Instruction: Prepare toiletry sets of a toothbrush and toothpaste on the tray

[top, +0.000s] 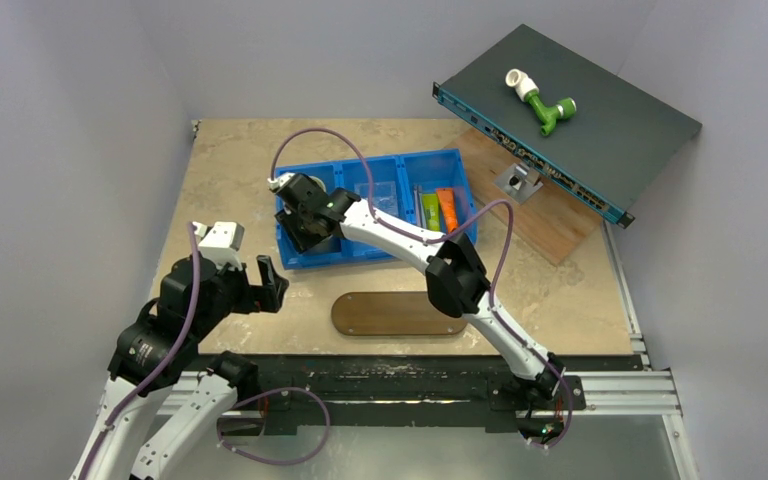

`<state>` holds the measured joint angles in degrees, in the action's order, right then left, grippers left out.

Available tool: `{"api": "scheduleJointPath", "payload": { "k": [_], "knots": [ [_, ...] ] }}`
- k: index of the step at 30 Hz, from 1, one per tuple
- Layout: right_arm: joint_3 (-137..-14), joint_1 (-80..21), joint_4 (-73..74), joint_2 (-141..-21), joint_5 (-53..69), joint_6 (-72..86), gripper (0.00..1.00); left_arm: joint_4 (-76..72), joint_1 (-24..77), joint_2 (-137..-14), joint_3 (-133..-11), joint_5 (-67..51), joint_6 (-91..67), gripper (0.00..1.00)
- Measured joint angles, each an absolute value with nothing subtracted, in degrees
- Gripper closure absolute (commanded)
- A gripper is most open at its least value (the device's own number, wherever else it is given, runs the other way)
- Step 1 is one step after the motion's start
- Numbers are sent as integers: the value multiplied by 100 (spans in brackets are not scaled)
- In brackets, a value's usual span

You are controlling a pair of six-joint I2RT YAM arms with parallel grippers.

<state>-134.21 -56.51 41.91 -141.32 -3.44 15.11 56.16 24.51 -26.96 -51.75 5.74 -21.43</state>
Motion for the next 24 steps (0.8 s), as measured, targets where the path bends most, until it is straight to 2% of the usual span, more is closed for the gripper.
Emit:
{"api": "scheduleJointPath", "payload": {
  "k": [7, 11, 24],
  "knots": [
    [-13454, -5651, 4193, -14302, -381, 1426, 78, 5616, 2451, -2692, -5172, 576, -2143, 0],
    [-13463, -5651, 4099, -14311, -360, 1365, 100, 5616, 2451, -2692, -5172, 576, -2143, 0],
    [-13441, -5673, 4084, -14247, -486, 1166, 100, 5616, 2451, -2665, -5172, 615, -2143, 0]
  ]
}}
